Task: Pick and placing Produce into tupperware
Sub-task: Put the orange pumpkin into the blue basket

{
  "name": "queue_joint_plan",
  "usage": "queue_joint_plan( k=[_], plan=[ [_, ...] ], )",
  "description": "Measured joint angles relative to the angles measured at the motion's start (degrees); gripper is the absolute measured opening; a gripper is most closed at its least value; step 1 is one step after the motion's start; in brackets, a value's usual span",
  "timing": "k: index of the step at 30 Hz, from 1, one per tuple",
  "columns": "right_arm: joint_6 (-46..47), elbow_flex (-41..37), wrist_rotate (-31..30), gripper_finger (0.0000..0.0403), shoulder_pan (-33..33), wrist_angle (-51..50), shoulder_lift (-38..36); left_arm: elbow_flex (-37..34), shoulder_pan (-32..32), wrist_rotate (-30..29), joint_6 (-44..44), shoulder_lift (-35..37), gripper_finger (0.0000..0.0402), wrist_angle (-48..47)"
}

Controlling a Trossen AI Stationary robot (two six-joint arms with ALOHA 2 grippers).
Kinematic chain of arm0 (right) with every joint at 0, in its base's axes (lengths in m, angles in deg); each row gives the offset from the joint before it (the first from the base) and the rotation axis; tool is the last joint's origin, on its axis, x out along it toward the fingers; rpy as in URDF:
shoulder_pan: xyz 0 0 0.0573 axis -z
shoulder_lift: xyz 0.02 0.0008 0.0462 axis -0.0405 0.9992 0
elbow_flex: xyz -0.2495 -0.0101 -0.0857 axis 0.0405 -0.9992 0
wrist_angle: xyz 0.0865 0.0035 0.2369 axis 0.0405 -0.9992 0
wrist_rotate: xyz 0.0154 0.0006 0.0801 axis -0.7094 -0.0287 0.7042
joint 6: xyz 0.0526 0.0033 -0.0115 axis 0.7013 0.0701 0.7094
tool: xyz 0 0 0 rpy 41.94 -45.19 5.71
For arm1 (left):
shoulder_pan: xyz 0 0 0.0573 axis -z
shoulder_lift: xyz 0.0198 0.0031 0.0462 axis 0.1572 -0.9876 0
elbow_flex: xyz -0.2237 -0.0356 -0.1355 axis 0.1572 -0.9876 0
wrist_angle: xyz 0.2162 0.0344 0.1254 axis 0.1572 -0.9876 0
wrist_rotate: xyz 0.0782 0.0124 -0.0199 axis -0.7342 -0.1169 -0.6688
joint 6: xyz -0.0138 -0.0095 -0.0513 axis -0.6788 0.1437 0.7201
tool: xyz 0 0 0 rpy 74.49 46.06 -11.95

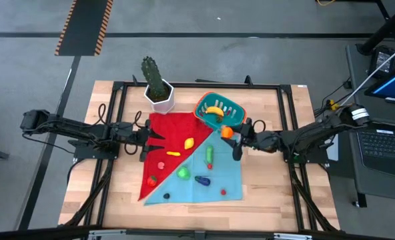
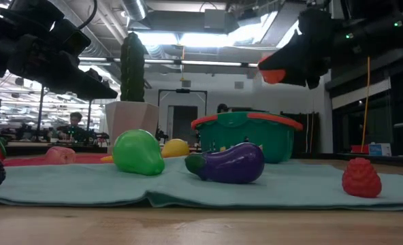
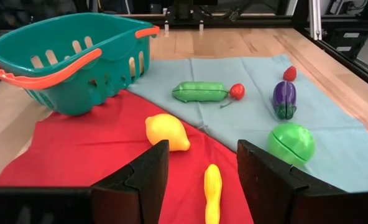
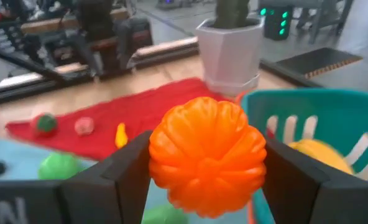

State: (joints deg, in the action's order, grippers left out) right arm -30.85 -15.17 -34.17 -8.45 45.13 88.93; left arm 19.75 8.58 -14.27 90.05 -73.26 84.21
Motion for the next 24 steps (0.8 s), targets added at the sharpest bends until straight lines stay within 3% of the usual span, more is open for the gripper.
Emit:
queue_joint_plan(
  k=[13,24],
  plan=[
    [-2.02,0.0,-0.96,0.0247,9.01,-0.22,-0.42,0.0,-0.26,0.0,1.27,0.0,0.0179,0.09],
    [-2.09,0.05,15.08,0.0247,18.59,-0.25,-0.39,0.0,-0.26,0.0,1.27,0.01,0.0179,0.09]
  ],
)
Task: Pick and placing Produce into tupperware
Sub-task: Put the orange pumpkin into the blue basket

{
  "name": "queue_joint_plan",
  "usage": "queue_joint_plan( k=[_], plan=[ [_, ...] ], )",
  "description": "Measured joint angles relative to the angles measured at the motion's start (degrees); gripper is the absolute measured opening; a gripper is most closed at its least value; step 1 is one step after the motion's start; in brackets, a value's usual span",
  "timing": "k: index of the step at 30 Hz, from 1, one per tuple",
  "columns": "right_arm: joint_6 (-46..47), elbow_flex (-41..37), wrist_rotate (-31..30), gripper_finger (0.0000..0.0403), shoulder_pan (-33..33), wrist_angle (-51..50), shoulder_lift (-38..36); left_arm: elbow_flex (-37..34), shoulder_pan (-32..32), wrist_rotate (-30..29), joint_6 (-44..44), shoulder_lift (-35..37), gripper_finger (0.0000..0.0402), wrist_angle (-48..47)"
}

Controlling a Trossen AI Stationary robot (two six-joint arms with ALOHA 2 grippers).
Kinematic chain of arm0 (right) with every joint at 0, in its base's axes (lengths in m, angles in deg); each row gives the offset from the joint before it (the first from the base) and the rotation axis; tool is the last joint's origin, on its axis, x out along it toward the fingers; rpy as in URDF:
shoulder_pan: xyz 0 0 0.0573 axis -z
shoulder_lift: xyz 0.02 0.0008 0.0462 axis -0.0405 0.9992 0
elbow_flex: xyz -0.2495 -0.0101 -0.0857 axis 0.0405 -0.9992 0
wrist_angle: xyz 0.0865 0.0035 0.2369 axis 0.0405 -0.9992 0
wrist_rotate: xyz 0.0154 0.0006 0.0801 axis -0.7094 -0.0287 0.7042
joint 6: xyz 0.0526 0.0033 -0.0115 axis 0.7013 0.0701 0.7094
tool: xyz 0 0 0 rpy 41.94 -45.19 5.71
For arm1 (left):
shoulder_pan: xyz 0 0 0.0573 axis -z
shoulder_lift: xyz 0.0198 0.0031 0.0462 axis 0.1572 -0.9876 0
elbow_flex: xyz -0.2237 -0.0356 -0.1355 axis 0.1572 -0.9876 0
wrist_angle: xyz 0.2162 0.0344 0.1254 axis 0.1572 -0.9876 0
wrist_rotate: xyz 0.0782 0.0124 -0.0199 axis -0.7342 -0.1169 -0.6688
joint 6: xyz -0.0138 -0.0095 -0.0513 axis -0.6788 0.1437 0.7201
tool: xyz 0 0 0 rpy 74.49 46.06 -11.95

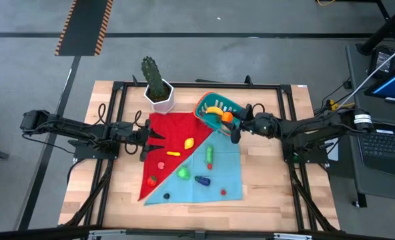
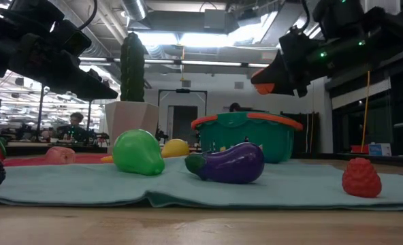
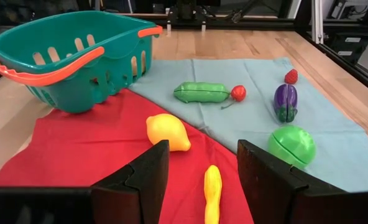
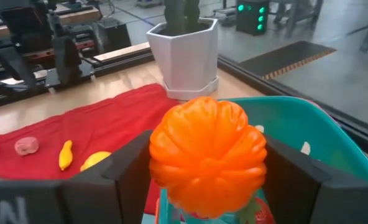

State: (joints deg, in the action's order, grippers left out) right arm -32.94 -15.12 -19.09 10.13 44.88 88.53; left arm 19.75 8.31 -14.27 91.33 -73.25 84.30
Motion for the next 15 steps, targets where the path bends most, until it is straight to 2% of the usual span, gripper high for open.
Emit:
queue_joint_plan(
  k=[3,8,15],
  plan=[
    [-0.65,1.71,4.83,0.0247,3.27,-3.18,0.02,-0.02,0.0,0.0,0.0,-0.01,0.0179,0.0],
    [-4.18,8.42,11.16,0.0247,7.49,-15.87,0.07,-0.03,0.0,0.0,0.02,-0.01,0.0179,-0.01],
    [-7.07,18.37,14.54,0.0247,11.92,-32.98,0.07,-0.04,0.0,0.0,0.02,-0.01,0.0179,-0.02]
  ],
)
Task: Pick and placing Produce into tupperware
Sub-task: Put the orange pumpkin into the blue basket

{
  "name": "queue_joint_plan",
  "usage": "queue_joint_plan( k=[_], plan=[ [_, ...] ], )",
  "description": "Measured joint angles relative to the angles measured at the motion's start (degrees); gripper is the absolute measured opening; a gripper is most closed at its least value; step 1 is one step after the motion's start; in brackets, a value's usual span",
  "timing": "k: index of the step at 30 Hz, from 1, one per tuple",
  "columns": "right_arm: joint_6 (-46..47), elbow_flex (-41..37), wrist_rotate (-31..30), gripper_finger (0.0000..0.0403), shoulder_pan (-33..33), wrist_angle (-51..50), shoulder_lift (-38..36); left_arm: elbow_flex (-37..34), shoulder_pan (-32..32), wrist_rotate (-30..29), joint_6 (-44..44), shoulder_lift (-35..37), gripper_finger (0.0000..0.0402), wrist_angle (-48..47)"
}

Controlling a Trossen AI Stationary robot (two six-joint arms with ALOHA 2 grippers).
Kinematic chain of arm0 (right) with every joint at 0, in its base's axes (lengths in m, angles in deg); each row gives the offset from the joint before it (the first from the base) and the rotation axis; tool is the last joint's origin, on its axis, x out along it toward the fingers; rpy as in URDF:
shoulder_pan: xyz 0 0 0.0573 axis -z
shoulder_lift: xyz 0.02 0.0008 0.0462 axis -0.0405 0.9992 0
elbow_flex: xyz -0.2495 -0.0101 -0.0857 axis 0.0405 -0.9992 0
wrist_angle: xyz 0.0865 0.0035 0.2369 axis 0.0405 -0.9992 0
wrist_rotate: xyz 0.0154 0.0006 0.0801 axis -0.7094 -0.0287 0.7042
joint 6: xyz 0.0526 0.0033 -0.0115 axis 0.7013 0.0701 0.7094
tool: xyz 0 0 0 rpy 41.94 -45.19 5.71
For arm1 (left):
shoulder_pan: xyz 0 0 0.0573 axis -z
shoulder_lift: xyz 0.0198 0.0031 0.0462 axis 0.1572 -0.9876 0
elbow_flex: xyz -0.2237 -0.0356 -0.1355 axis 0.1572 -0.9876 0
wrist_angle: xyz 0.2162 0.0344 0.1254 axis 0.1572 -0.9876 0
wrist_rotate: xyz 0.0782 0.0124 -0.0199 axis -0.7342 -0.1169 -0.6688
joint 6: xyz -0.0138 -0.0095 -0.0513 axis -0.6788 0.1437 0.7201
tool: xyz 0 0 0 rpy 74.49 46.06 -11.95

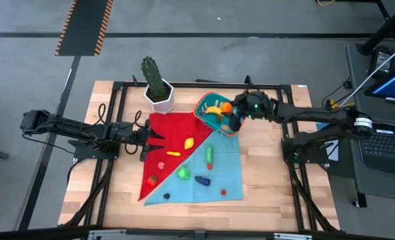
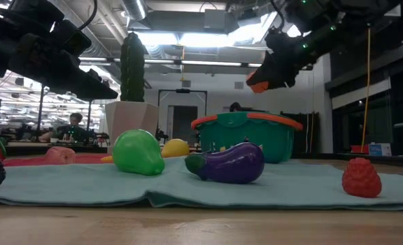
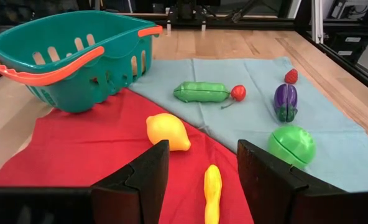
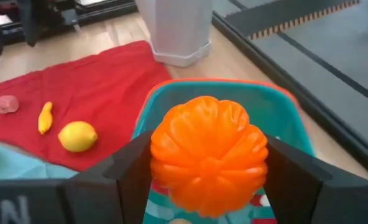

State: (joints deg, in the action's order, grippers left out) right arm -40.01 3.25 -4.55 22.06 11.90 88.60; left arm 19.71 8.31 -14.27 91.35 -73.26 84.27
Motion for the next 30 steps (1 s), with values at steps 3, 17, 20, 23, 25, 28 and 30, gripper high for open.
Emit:
queue_joint_plan(
  k=[3,17,20,23,25,28,30],
  plan=[
    [-2.28,2.95,2.38,0.0247,1.01,-3.34,0.34,0.0,0.02,0.0,-0.02,0.0,0.0179,0.0],
    [-7.7,14.5,9.98,0.0247,5.09,-16.24,12.76,0.0,0.0,0.0,1.14,0.0,0.0179,0.0],
    [-9.64,18.25,10.12,0.0247,5.69,-22.11,15.86,0.01,0.0,0.0,1.25,0.0,0.0179,0.0],
    [-12.21,22.71,11.34,0.0247,5.78,-26.82,19.05,0.01,0.02,0.0,1.25,0.0,0.0179,0.0],
    [-14.08,25.82,11.47,0.0247,5.71,-30.62,21.3,0.0,0.0,0.0,1.25,0.0,0.0179,0.0],
    [-16.88,31.02,11.55,0.0247,5.78,-36.09,24.67,0.01,0.0,-0.01,1.33,0.0,0.0179,0.0],
    [-18.36,34.28,11.8,0.0247,5.78,-40.18,26.92,0.01,0.02,0.0,1.51,0.0,0.0179,0.0]
  ],
)
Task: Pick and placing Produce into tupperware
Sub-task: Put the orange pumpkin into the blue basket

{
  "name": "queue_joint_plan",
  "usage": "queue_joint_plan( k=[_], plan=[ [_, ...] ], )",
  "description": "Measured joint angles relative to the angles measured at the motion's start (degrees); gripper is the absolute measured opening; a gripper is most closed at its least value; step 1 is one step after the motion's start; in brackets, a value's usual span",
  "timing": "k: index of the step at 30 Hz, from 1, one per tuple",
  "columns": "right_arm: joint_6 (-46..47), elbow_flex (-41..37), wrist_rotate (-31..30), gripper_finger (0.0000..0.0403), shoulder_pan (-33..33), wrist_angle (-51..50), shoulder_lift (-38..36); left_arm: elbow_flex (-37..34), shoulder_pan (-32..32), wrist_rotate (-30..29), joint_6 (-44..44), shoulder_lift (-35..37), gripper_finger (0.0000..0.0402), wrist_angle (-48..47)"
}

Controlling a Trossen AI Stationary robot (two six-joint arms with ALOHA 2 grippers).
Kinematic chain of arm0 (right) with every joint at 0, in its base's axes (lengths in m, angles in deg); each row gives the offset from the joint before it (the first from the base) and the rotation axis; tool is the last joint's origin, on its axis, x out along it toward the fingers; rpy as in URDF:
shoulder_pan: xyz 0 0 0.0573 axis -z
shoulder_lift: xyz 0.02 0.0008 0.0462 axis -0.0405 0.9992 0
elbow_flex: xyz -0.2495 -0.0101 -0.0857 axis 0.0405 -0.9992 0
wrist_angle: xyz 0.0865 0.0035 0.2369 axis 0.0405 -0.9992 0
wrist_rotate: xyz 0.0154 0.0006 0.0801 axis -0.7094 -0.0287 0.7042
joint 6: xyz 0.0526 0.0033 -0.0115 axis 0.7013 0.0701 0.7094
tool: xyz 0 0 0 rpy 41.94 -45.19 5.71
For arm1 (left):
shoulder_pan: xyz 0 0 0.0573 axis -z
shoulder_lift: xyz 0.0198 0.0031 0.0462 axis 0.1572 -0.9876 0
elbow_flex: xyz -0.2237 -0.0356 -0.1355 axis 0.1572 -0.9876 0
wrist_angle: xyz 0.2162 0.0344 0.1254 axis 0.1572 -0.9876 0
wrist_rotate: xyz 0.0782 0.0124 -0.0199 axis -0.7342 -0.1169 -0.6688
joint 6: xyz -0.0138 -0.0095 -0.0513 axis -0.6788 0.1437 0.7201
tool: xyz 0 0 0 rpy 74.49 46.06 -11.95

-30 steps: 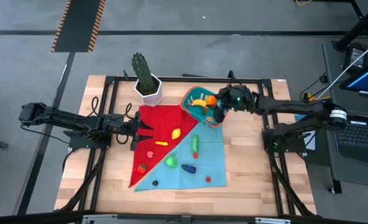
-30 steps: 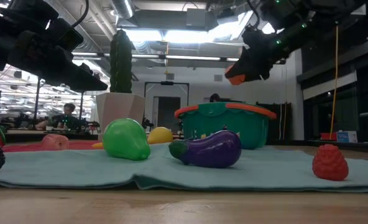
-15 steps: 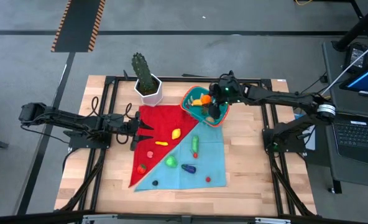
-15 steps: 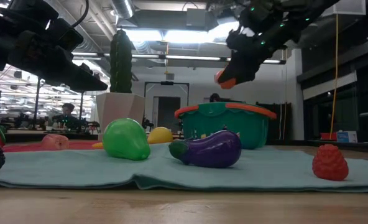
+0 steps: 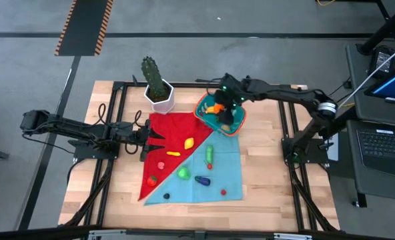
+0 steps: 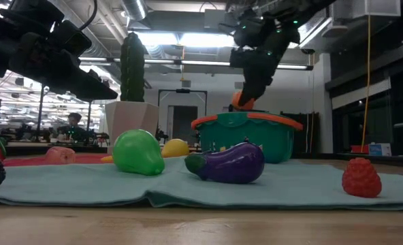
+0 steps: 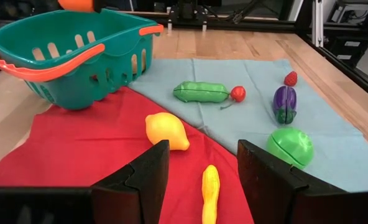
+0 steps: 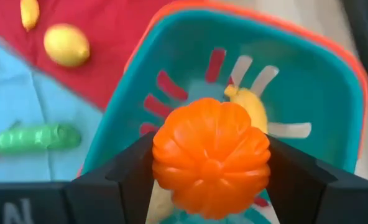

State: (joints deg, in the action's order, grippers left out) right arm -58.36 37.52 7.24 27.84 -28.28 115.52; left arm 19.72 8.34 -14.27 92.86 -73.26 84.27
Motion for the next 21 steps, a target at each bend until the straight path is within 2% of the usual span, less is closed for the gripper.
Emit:
queue_joint_plan(
  k=[7,21],
  plan=[
    [-3.17,7.25,1.08,0.0247,0.15,-7.11,5.94,-0.01,-0.02,0.0,0.11,0.0,0.0179,0.0],
    [-6.14,8.04,5.62,0.0247,0.26,-5.89,11.06,0.0,-0.02,-0.02,0.15,0.0,0.0179,0.0]
  ],
)
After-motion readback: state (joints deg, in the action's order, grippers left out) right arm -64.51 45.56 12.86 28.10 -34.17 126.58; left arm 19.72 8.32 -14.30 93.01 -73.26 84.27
